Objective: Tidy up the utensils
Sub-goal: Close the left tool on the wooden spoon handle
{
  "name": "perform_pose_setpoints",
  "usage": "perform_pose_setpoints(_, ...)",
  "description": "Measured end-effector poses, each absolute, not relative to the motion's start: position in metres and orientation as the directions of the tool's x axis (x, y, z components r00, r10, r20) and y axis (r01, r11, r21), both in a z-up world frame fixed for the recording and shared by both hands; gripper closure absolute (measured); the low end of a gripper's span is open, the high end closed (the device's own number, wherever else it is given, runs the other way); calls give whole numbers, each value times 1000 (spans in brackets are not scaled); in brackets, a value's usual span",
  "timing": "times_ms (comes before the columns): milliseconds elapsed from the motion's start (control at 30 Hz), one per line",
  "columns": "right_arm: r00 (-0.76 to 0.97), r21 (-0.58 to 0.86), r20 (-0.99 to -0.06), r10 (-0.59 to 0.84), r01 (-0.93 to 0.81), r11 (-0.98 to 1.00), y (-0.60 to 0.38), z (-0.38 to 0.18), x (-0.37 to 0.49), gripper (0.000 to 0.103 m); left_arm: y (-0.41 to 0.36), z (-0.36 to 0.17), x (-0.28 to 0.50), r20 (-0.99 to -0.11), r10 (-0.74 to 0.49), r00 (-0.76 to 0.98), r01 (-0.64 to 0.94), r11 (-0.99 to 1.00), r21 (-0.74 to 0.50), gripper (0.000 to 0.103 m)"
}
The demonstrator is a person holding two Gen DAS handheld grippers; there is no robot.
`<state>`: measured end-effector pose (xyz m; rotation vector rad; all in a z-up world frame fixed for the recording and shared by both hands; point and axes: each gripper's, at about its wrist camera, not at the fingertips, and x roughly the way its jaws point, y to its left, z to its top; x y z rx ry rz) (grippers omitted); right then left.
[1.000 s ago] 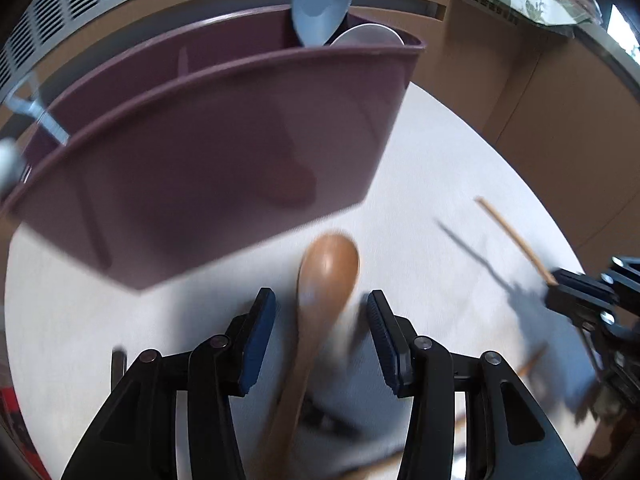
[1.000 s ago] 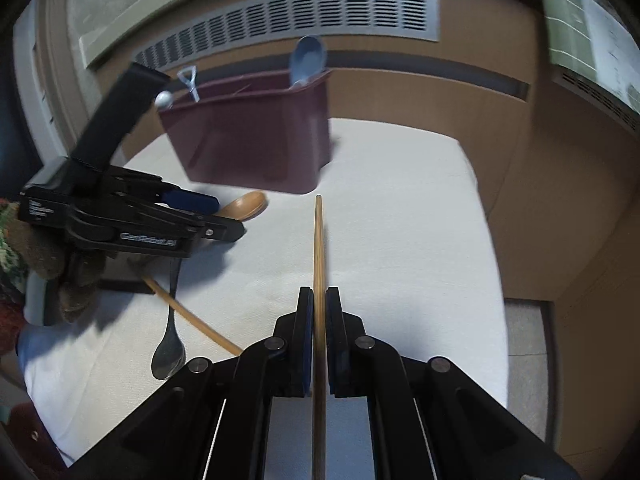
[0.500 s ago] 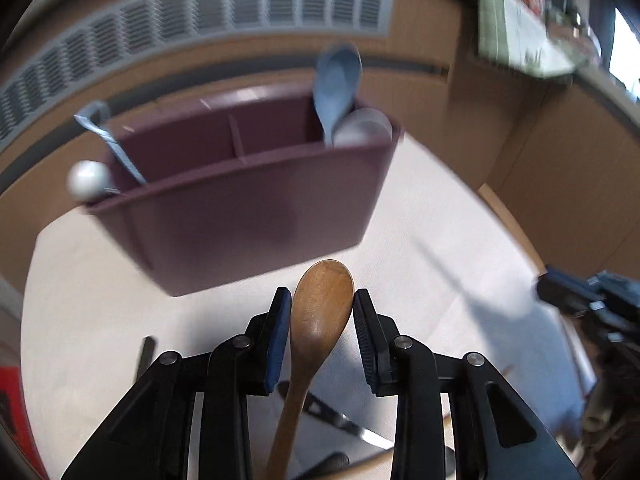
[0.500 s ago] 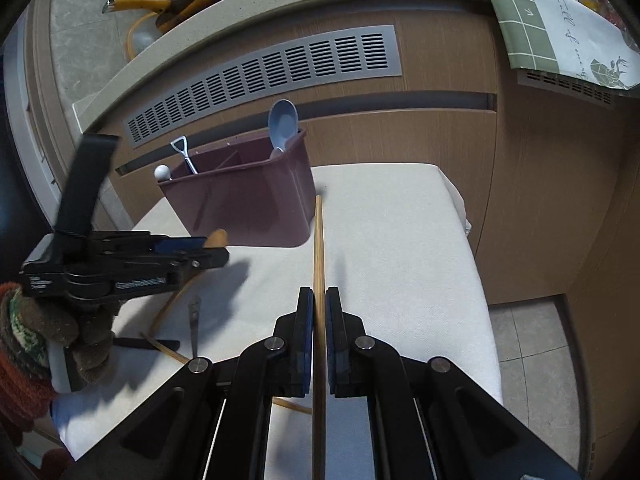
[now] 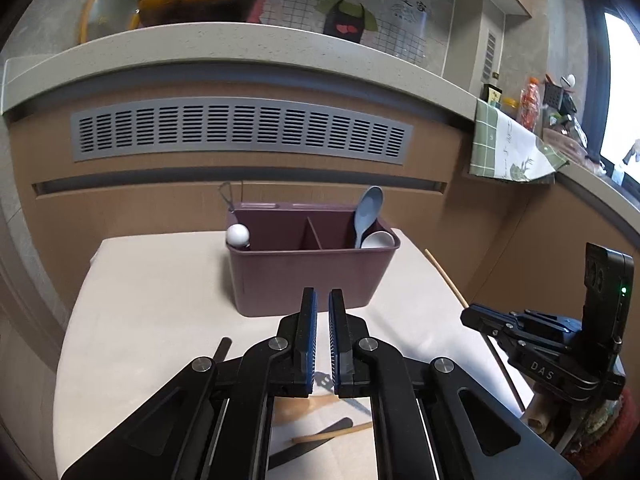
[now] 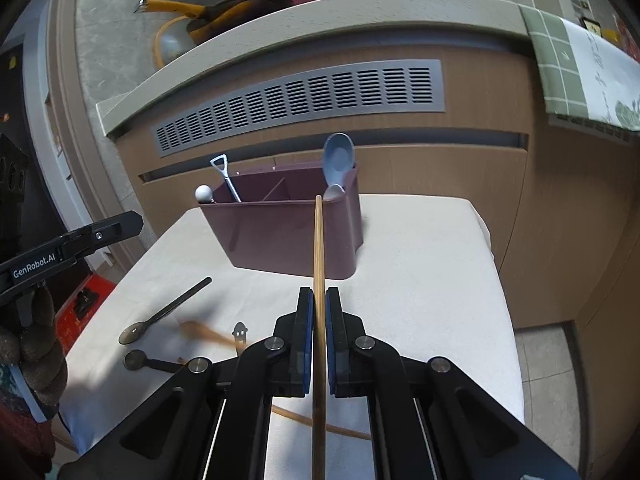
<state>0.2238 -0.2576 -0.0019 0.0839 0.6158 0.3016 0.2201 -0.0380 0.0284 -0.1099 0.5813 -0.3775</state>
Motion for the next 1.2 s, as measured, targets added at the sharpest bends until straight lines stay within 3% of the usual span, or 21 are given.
perform_pose_setpoints(133, 769, 151, -567, 294, -255, 955, -258, -1, 222, 98, -23, 19, 223, -543, -362, 757, 280, 932, -231, 97)
perform_pose_setpoints(367, 698, 155, -643, 314, -283, 946, -253, -25, 235, 97, -8, -40, 225, -691, -402, 601, 262, 915, -306, 94)
perform_pose_setpoints(567, 554, 197, -744, 372, -351, 916, -230, -59, 267, 93, -7, -69, 206, -759, -420, 498, 253, 907, -336, 79)
perform_pose_setpoints(867, 480, 173, -781, 401, -451, 876, -195, -80, 297, 93, -1, -87, 214, -760, -477, 442, 192, 877, -440, 79)
perform_pose_setpoints(1200, 355, 262, -781, 514, -561, 786, -196, -78, 223, 92, -23, -96, 264, -734, -510, 450, 210, 859, -468, 78)
